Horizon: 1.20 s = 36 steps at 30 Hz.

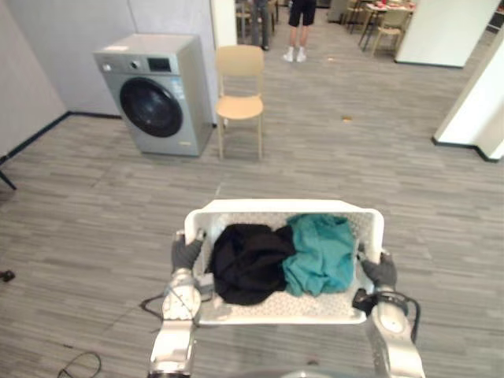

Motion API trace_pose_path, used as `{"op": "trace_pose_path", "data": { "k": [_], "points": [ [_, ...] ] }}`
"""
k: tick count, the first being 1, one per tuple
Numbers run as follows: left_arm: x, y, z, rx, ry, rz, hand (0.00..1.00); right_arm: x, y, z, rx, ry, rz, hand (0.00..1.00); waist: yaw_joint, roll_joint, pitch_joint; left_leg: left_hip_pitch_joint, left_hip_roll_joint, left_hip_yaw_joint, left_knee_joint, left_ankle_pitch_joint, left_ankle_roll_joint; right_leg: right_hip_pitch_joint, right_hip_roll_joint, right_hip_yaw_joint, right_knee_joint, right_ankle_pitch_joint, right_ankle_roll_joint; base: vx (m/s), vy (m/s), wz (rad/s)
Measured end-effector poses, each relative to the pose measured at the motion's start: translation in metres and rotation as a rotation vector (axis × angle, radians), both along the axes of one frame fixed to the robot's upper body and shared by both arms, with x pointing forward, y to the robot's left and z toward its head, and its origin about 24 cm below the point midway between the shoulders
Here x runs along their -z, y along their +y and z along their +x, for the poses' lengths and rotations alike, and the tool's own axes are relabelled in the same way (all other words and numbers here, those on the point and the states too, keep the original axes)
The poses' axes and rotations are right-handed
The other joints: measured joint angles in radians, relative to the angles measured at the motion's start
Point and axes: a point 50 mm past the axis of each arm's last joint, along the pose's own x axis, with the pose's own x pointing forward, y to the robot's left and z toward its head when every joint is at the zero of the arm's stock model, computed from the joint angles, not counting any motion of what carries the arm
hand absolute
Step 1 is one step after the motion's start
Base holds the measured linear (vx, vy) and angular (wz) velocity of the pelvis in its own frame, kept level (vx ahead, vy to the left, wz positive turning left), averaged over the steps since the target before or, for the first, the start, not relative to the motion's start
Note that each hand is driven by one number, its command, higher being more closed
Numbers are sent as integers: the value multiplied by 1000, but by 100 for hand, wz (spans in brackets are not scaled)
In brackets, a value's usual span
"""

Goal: Pick up the laundry basket with both hands and put the clothes into the washing machine.

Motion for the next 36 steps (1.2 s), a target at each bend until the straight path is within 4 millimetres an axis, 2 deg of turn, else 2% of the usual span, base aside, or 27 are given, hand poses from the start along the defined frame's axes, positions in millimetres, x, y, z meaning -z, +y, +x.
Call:
{"op": "trace_pose_path", "data": {
  "k": [3, 5, 8, 10, 11, 14, 15, 16, 17, 18, 19, 20, 21, 23, 24, 25, 26, 27, 28, 29, 30, 31, 32, 33, 34, 35, 36],
  "points": [
    [0, 0, 0, -5, -2, 1, 100, 1, 0, 0, 4, -1, 0, 100, -20, -31, 26, -19, 2, -1, -8, 1, -3, -43, -1, -3, 45, -15, -9, -8, -9, -2],
    [-1, 1, 0, -20, -5, 4, 100, 1, -2, 0, 14, -7, -4, 100, -26, -45, 66, -32, -3, -4, -27, 3, -13, -118, -9, -3, 156, -57, -15, -12, -14, -2],
    [0, -1, 0, -11, -1, 5, 100, 6, -6, -2, 29, 15, -8, 100, -54, -26, 97, -34, -6, -53, -46, 5, -12, -160, -26, -21, 274, -112, -18, 57, -9, 47],
    [2, 0, 0, -10, 5, 9, 100, 9, -6, -3, 29, 25, -6, 100, -76, -15, 103, -48, 0, -120, -1, -32, -5, -152, -48, -91, 362, -215, -9, 195, -52, 87],
    [2, 0, 0, -11, 4, 9, 100, 9, -6, -3, 29, 22, -7, 100, -76, -13, 105, -54, 3, -124, 15, -37, -2, -149, -47, -97, 368, -227, -13, 219, -95, 65],
    [3, 3, 0, -23, 6, -1, 100, 8, -5, -2, 17, 14, -11, 100, -72, 12, 124, -173, 60, -88, 368, -82, -1, -76, -38, -176, 387, -312, -5, 279, -107, 56],
    [4, 4, -1, -30, 7, -11, 100, 7, -6, 0, -2, 12, -27, 100, -64, 40, 141, -246, 112, -57, 581, -48, 47, -35, -15, -192, 388, -325, -10, 248, -109, 28],
    [4, 5, -1, -35, 7, -19, 100, 5, -6, 2, -12, 4, -35, 100, -59, 58, 151, -275, 135, -51, 668, -15, 56, -9, -1, -198, 384, -334, -19, 263, -90, -7],
    [4, 6, -2, -42, 8, -34, 100, 3, -6, 5, -23, -6, -37, 100, -43, 75, 164, -315, 166, -46, 798, 84, 41, 41, 10, -194, 364, -360, -31, 286, -55, -22],
    [5, 8, -2, -52, 5, -38, 100, 2, -3, 6, -26, -12, -29, 100, -38, 60, 174, -367, 180, -30, 898, 187, 44, 90, -3, -189, 315, -372, -39, 306, -33, -19],
    [4, 10, -2, -49, -2, -31, 100, 2, -2, 7, -26, -17, -26, 100, -34, 64, 176, -392, 186, -20, 936, 136, 38, 108, -7, -189, 296, -372, -38, 331, -20, -5],
    [2, 8, -1, -43, -12, -35, 100, -1, -4, 10, -27, -27, -34, 100, -34, 67, 177, -435, 189, -1, 952, 46, 41, 126, -12, -190, 270, -373, -37, 336, 5, 0],
    [1, 6, 0, -42, -25, -46, 100, -5, -6, 14, -25, -45, -41, 100, -36, 58, 184, -486, 175, 15, 894, -19, 48, 151, -24, -191, 229, -371, -34, 400, 36, -3],
    [-1, 4, 1, -44, -42, -55, 100, -9, -7, 20, -27, -64, -48, 100, -18, 33, 199, -550, 145, 39, 698, -31, 35, 196, -49, -200, 180, -372, -36, 315, 78, -4],
    [-1, 5, 1, -49, -46, -62, 100, -11, -7, 22, -29, -73, -51, 100, -14, 23, 204, -579, 131, 36, 577, -13, 6, 219, -61, -205, 158, -373, -37, 434, 187, -13],
    [-2, 4, 1, -53, -50, -77, 100, -13, -8, 24, -34, -77, -59, 100, -6, 26, 207, -596, 110, 16, 375, 31, -53, 259, -72, -215, 141, -376, -32, 580, 295, -24],
    [-1, 3, 0, -54, -48, -82, 100, -12, -9, 23, -33, -71, -62, 100, 1, 36, 201, -596, 103, -9, 298, 45, -65, 285, -79, -210, 151, -389, -11, 609, 345, -36],
    [0, 3, -1, -55, -43, -82, 100, -10, -8, 21, -33, -65, -57, 100, 7, 31, 200, -592, 93, -12, 337, 90, -50, 294, -93, -195, 178, -407, 18, 563, 366, -42],
    [2, 3, -2, -55, -30, -83, 100, -7, -8, 18, -36, -52, -53, 100, 8, 12, 191, -594, 54, -19, 425, 100, -18, 279, -153, -164, 301, -430, 51, 597, 419, -23],
    [2, 3, -1, -47, -27, -79, 100, -5, -7, 16, -31, -44, -46, 100, -5, -6, 189, -581, 23, -5, 485, 41, 36, 202, -222, -111, 518, -412, 21, 618, 408, -3],
    [1, 5, -1, -44, -25, -67, 100, -4, -7, 15, -30, -42, -43, 100, -19, -30, 191, -550, -10, 21, 499, -2, 65, 112, -276, -58, 716, -339, -61, 664, 394, 8],
    [2, 8, -1, -45, -19, -56, 100, -2, -4, 15, -30, -36, -32, 100, -22, -49, 201, -497, -39, 44, 496, -38, 81, 37, -325, -20, 886, -216, -123, 698, 319, -10],
    [4, 11, -3, -49, -4, -44, 100, 5, 0, 13, -30, -7, -12, 100, -26, -49, 203, -412, -56, 49, 485, -86, 94, -49, -330, -2, 1090, -186, -136, 849, 351, -22],
    [5, 12, -4, -48, 9, -31, 100, 10, 2, 11, -29, 12, 1, 100, -26, -38, 208, -328, -59, 48, 450, -110, 102, -91, -299, -15, 1189, -227, -129, 712, 265, -25],
    [6, 14, -6, -48, 16, -23, 100, 11, 3, 10, -33, 18, 4, 100, -28, -20, 211, -243, -58, 42, 392, -119, 104, -126, -249, -41, 1226, -275, -135, 824, 298, -11],
    [6, 14, -6, -47, 14, -23, 100, 11, 3, 9, -41, 14, 3, 100, -44, 8, 204, -148, -56, 31, 295, -118, 103, -188, -168, -91, 1196, -342, -131, 540, 195, 2],
    [5, 14, -6, -45, 5, -22, 100, 8, 3, 9, -43, 5, 2, 100, -54, 22, 197, -109, -55, 22, 249, -114, 99, -224, -132, -121, 1158, -373, -127, 822, 244, 19]
  ]
}}
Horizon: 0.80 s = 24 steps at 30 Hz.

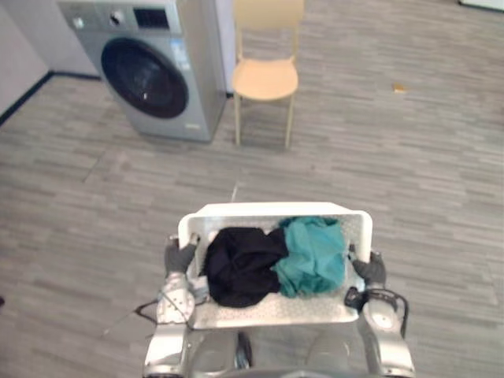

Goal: Pick up the laundry basket with both hands and put the clothes into the washing machine.

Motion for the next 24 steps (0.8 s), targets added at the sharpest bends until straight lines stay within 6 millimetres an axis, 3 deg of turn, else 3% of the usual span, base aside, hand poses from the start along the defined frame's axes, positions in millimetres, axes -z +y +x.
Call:
{"op": "trace_pose_path", "data": {
  "k": [1, 3, 5, 6, 7, 8, 9, 10, 11, 12, 13, 14, 15, 16, 18, 20, 21, 22, 23, 24],
  "points": [
    [-2, -1, 1, 9, -21, -2, 100, -6, -2, 0, 2, -24, -6, 100, -19, 18, -3, 76, -1, -6, -80, 6, -9, -65, 60, -54, -125, -39, -2, 576, 131, 26],
    [-8, -4, 8, 32, -55, -6, 100, -11, -6, 1, 17, -52, -14, 100, -33, 32, 0, 161, -2, -13, -161, 7, -26, -152, 131, -96, -395, -32, -1, 808, 128, 32],
    [-12, -5, 12, 41, -71, -4, 100, -14, -7, 2, 23, -65, -15, 100, -59, 31, -1, 246, -1, -29, -221, -11, -72, -221, 205, -73, -714, 102, -3, 799, 53, 40],
    [-10, -6, 11, 37, -61, -10, 100, -13, -8, 0, 23, -64, -19, 100, -76, 36, -4, 302, -3, -36, -236, -31, -107, -211, 257, -40, -835, 320, -45, 871, 32, 5],
    [-3, -7, 12, 29, -37, -22, 100, -11, -10, -1, 17, -49, -31, 100, -66, 91, -5, 335, 45, -39, -200, -44, -124, -193, 313, -24, -807, 402, -132, 868, 40, -18],
    [-3, -7, 15, 22, -37, -31, 100, -13, -10, 1, 13, -54, -34, 100, -60, 96, -6, 318, 63, -28, -138, -29, -141, -198, 315, -15, -766, 360, -171, 817, 13, -25],
    [1, -12, 21, 30, -21, -48, 100, -13, -13, 0, 17, -50, -50, 100, -60, 87, 3, 274, 52, -45, 17, 79, -135, -211, 266, -6, -622, 270, -185, 774, -61, 39],
    [6, -19, 21, 35, -2, -70, 100, -14, -18, -5, 22, -44, -70, 100, -102, 63, 29, 255, 45, -19, 186, 248, -69, -206, 208, -54, -452, 170, -173, 708, -131, 63],
    [11, -21, 15, 33, 19, -81, 100, -15, -20, -10, 20, -40, -79, 100, -105, 89, 10, 226, 93, 0, 306, 333, -42, -151, 236, -78, -544, 156, -138, 554, -248, 72],
    [10, -22, 7, 56, 11, -78, 100, -18, -20, -22, 30, -48, -84, 100, -105, 101, -3, 154, 199, 55, 589, 367, 19, -63, 279, -107, -642, 139, -168, 505, -211, -13],
    [8, -19, 4, 54, -4, -79, 100, -19, -19, -22, 35, -57, -76, 100, -78, 145, -6, 42, 319, 60, 818, 317, 55, -9, 354, -92, -648, 88, -180, 664, -161, -42],
    [7, -15, 4, 38, -8, -77, 100, -18, -13, -21, 37, -57, -58, 100, -62, 141, -4, -31, 352, 44, 932, 286, 61, 34, 373, -79, -648, 45, -197, 638, -53, -58],
    [7, -13, 4, 31, -6, -72, 100, -19, -10, -19, 37, -64, -49, 100, -51, 123, 7, -81, 353, 27, 975, 265, 73, 68, 375, -72, -652, 25, -195, 621, -43, -23],
    [9, -11, 1, 33, 4, -62, 100, -17, -8, -21, 37, -58, -41, 100, -39, 89, 15, -172, 347, 11, 985, 217, 82, 135, 373, -52, -679, -2, -189, 599, -38, -17],
    [15, -13, -4, 30, 28, -82, 100, -15, -9, -24, 27, -43, -52, 100, -18, 67, 13, -280, 310, 14, 845, 129, 41, 223, 368, -22, -735, -19, -164, 589, 7, -21],
    [16, -15, -6, 29, 36, -98, 100, -17, -16, -21, 24, -39, -78, 100, -14, 50, 12, -331, 186, 19, 383, 86, -15, 304, 326, 9, -784, -39, -131, 623, 90, -17],
    [16, -15, -6, 29, 36, -98, 100, -18, -16, -21, 24, -40, -79, 100, -14, 50, 12, -333, 182, 19, 370, 86, -15, 307, 324, 11, -786, -40, -129, 674, 146, -55],
    [16, -18, -5, 25, 33, -112, 100, -17, -18, -14, 18, -42, -89, 100, -3, 52, 10, -334, 111, -16, 91, 136, -76, 354, 308, 65, -809, -63, -85, 545, 172, -92],
    [17, -18, -6, 27, 38, -114, 100, -14, -19, -14, 16, -25, -91, 100, 9, 67, 0, -330, 96, -37, 11, 183, -87, 373, 307, 106, -787, -101, -30, 545, 172, -118],
    [18, -18, -7, 24, 43, -114, 100, -12, -19, -15, 15, -19, -87, 100, 14, 71, -3, -323, 93, -44, 34, 230, -63, 380, 304, 129, -742, -129, -14, 603, 244, -118]
  ]
}}
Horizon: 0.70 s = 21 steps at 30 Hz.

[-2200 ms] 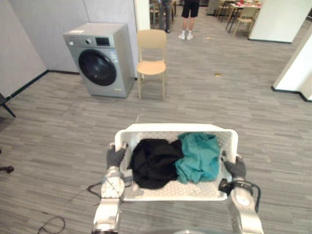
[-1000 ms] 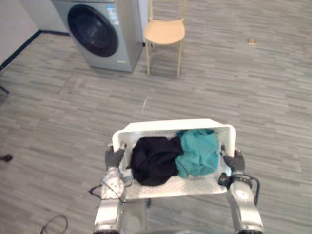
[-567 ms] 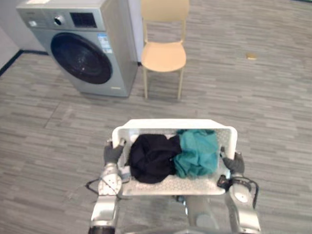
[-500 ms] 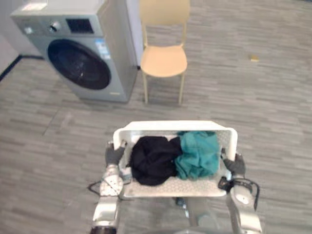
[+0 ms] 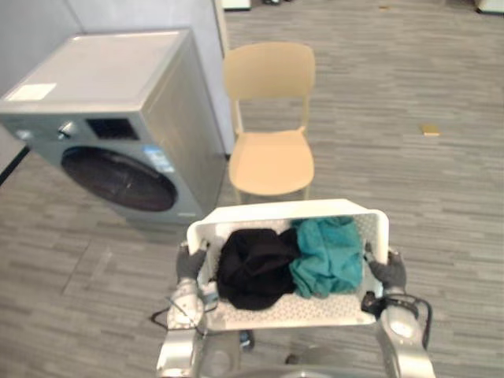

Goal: Pick up the laundry basket with both hands and put the clothes into the washing machine.

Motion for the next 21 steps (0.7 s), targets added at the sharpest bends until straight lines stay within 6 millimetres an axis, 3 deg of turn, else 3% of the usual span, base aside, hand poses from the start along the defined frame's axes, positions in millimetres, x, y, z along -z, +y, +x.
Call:
{"op": "trace_pose_path", "data": {
  "k": [1, 2, 3, 4, 5, 6, 9, 11, 13, 14, 15, 16, 17, 18, 20, 21],
  "points": [
    [4, 2, 0, 2, 20, 10, 100, 4, 5, -1, 6, 10, 25, 100, 10, -28, -4, 30, -22, 16, 66, -17, 21, -34, -38, 32, 191, -42, 54, 519, 188, -73],
    [6, 4, 1, 7, 30, 20, 100, 8, 6, -5, 19, 25, 35, 100, 0, -46, -15, 49, -35, 23, 70, -50, 27, -76, -70, 27, 313, -29, 74, 760, 260, -43],
    [7, 5, 3, 23, 41, 38, 100, 13, 7, -8, 28, 48, 45, 100, -22, -75, -19, 95, -64, 39, 67, -94, 44, -164, -136, 5, 524, 72, 135, 606, 154, -8],
    [8, 7, 3, 27, 54, 50, 100, 18, 9, -8, 27, 68, 54, 100, -37, -85, -17, 154, -76, 46, 50, -126, 55, -216, -200, -33, 672, 150, 107, 597, 152, -7],
    [8, 7, 3, 28, 58, 51, 100, 19, 8, -8, 28, 72, 55, 100, -39, -85, -17, 166, -77, 47, 45, -131, 58, -224, -211, -47, 691, 146, 97, 568, 124, -26],
    [9, 9, 2, 22, 67, 57, 100, 23, 11, -9, 28, 86, 63, 100, -35, -74, -15, 244, -70, 44, 0, -150, 52, -269, -252, -130, 735, 110, 40, 514, 86, -28],
    [6, 11, 4, 17, 52, 62, 100, 20, 12, -4, 17, 70, 59, 100, -34, -31, -13, 358, -25, 36, -89, -153, 42, -346, -226, -205, 514, 59, 34, 473, 27, -14],
    [3, 11, 8, 18, 36, 64, 100, 17, 12, 0, 15, 54, 57, 100, -37, -28, -12, 400, -10, 19, -93, -175, -1, -408, -213, -143, 340, 75, 51, 479, -74, 13],
    [2, 12, 9, 15, 35, 65, 100, 16, 12, 0, 13, 52, 57, 100, -37, -25, -13, 435, 9, 8, -90, -204, -48, -460, -199, -57, 202, 129, 87, 431, -168, 20],
    [3, 11, 8, 16, 38, 67, 100, 18, 12, -1, 14, 58, 58, 100, -38, -29, -14, 452, 17, 4, -81, -225, -82, -458, -189, -29, 123, 191, 97, 537, -273, 40],
    [5, 13, 6, 17, 47, 75, 100, 20, 13, -5, 10, 72, 62, 100, -40, -44, -20, 475, 31, -17, -59, -262, -131, -437, -188, -9, 49, 374, 112, 557, -302, 46],
    [13, 9, 4, 7, 81, 53, 100, 21, 11, -3, -2, 82, 46, 100, -39, 8, -34, 485, 86, -39, -44, -274, -146, -430, -156, -55, 99, 329, 86, 470, -265, 37],
    [13, 7, 3, 2, 83, 43, 100, 21, 11, -2, -10, 82, 36, 100, -36, 17, -40, 481, 104, -42, -37, -260, -160, -426, -144, -67, 106, 309, 76, 454, -279, 22],
    [13, 5, 4, -3, 80, 34, 100, 19, 9, -1, -19, 78, 25, 100, -35, 16, -40, 469, 118, -50, -13, -228, -152, -418, -137, -79, 113, 283, 67, 424, -318, 29],
    [13, 2, 4, -6, 80, 19, 100, 18, 6, -1, -22, 76, 14, 100, -38, 9, -35, 362, 151, -86, 200, -115, -72, -346, -135, -132, 81, 255, 29, 368, -313, 59],
    [16, 1, 2, -6, 91, 13, 100, 18, 5, -4, -20, 77, 14, 100, -33, 3, -32, 329, 171, -88, 272, -108, -72, -299, -134, -155, 51, 252, 25, 286, -239, 66]
  ]
}}
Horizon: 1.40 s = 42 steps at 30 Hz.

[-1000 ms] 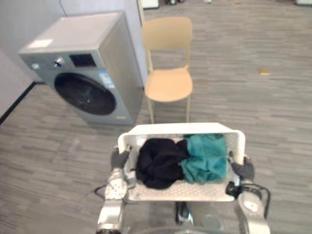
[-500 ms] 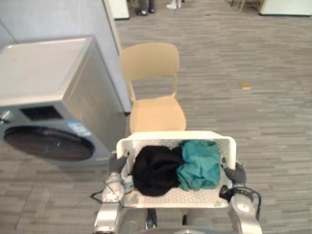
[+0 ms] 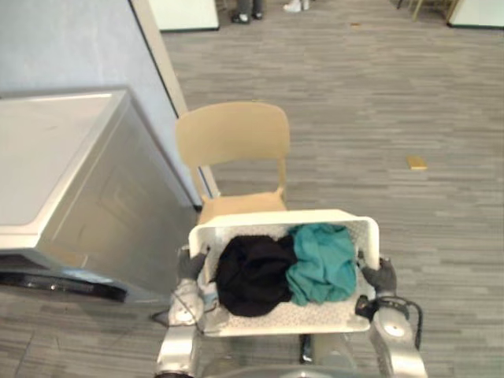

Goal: Pick up the laundry basket with both hands and put the clothes into the washing machine.

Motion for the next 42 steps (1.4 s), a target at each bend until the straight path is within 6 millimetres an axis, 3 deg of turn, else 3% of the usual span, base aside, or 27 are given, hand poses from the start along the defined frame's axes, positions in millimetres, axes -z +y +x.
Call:
{"op": "trace_pose_path", "data": {
  "k": [2, 4, 5, 6, 7, 9, 11, 17, 21, 23, 24, 26, 31, 36, 42],
  "points": [
    [1, 0, -1, 2, 4, 2, 100, -1, -1, -6, -5, -4, 8, 100, 2, -25, 9, -70, 1, 50, 8, -37, -6, 107, -13, -58, -76, -1, -1, 265, -206, 78],
    [0, -1, -1, 5, -8, -3, 100, -1, -4, -9, 3, -9, 6, 100, 5, -24, 0, -121, -24, 95, -175, -31, 2, 127, -22, -106, -114, -1, -1, 142, -88, 60],
    [-1, -1, 0, 6, -13, -3, 100, -2, -6, -8, 11, -13, 4, 100, 7, -16, 0, -132, -28, 107, -237, -3, 13, 124, -17, -109, -115, -5, 6, 100, -14, 24],
    [-1, -1, 0, 8, -15, -3, 100, -2, -7, -9, 5, -14, 8, 100, 20, 6, -2, -154, -38, 103, -303, 104, 20, 122, -7, -110, -99, -38, 29, 84, 60, 15],
    [0, 0, -1, 10, -9, 2, 100, 3, -3, -10, 1, 3, 28, 100, 24, 3, -6, -151, -42, 101, -312, 83, -6, 115, -15, -108, -69, -60, 42, 94, 80, 20],
    [1, 6, -3, 14, -4, 27, 100, 6, 2, -11, 3, 11, 53, 100, 27, -29, -5, -153, -79, 103, -350, 86, -2, 88, -52, -104, -44, -72, 58, 67, 76, 17],
    [2, 10, -5, 12, 7, 40, 100, 12, 5, -12, -6, 32, 72, 100, 27, -37, -5, -153, -102, 106, -371, 92, 7, 82, -65, -99, -49, -68, 65, 33, 77, 7],
    [-2, 15, -1, 11, -10, 67, 100, 16, 9, 4, -27, 32, 88, 100, 27, -37, -4, -172, -128, 130, -416, 114, 21, 39, -77, -75, -78, -42, 77, 35, 60, -8],
    [-27, 15, 30, 29, -121, 100, 100, -5, 8, 34, -24, -69, 74, 100, 23, -44, 46, -229, -127, 134, -446, 159, 22, -37, -69, -69, -79, -17, 60, -25, -12, -5],
    [-46, 13, 58, 37, -197, 116, 100, -23, 5, 58, -19, -147, 53, 100, 24, -50, 99, -252, -130, 143, -477, 189, 19, -79, -68, -57, -79, -1, 50, -100, 4, -11],
    [-48, 13, 60, 39, -203, 119, 100, -24, 5, 59, -19, -150, 50, 100, 24, -52, 102, -257, -130, 146, -480, 193, 20, -88, -66, -54, -79, 1, 49, -131, 10, -19],
    [-62, 12, 81, 53, -245, 142, 100, -40, 3, 76, -16, -207, 26, 100, 21, -54, 128, -294, -131, 158, -512, 223, 19, -143, -56, -47, -81, 16, 45, -73, -5, -9],
    [-95, 15, 126, 100, -302, 234, 100, -60, 3, 92, -2, -284, 48, 100, 12, -66, 202, -337, -132, 158, -529, 254, 20, -200, -55, -45, -68, 29, 36, -48, 1, -1],
    [-106, 21, 148, 108, -284, 291, 100, -64, 8, 105, -17, -294, 76, 100, 14, -76, 223, -367, -135, 158, -538, 266, 22, -242, -58, -36, -55, 31, 34, 0, 0, 0],
    [-108, 23, 152, 102, -275, 298, 100, -62, 10, 113, -24, -279, 103, 100, 25, -86, 256, -408, -134, 152, -513, 266, 22, -278, -58, -26, -38, 30, 34, -5, 5, 3]
  ]
}}
